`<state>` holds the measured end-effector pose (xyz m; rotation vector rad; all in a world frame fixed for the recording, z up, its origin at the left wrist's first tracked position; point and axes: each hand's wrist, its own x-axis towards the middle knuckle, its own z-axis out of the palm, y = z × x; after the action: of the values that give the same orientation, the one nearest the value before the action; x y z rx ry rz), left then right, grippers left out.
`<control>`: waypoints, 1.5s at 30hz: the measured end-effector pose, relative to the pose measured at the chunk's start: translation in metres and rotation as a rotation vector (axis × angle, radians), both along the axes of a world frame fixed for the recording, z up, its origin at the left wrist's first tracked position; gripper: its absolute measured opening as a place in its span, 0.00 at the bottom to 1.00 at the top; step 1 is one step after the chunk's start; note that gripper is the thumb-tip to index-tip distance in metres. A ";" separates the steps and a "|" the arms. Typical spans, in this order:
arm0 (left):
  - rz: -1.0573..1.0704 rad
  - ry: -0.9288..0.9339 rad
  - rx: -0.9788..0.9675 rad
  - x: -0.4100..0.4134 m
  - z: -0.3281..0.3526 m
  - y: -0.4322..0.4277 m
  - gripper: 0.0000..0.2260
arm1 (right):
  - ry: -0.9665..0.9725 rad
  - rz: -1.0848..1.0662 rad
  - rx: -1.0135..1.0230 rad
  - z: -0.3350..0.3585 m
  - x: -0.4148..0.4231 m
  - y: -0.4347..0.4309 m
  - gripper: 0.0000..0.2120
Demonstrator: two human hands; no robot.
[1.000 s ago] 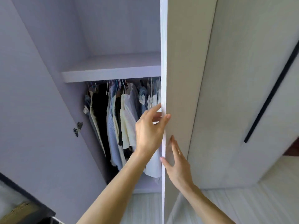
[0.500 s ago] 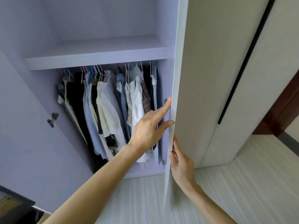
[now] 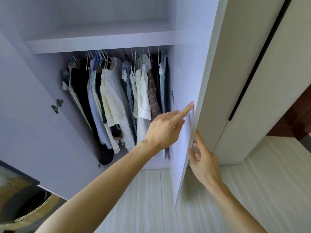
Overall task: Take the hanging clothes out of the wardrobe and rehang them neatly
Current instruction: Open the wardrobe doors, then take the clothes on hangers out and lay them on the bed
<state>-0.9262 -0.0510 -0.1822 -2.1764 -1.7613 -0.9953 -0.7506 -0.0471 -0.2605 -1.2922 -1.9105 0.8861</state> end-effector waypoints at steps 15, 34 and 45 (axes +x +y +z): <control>0.631 -0.051 -0.877 -0.131 -0.126 -0.081 0.23 | -0.453 0.282 0.309 -0.035 -0.078 0.005 0.14; 0.594 0.131 -0.179 -0.376 -0.011 0.085 0.29 | -0.549 0.063 0.187 0.036 -0.280 0.177 0.23; 0.619 0.311 0.148 -0.450 0.076 0.228 0.30 | -0.429 -0.013 0.043 0.059 -0.346 0.322 0.32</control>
<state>-1.3760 0.1769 -0.1059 -1.4434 -1.9364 -0.5750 -1.0968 0.2750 -0.2014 -1.5614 -2.2265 0.5887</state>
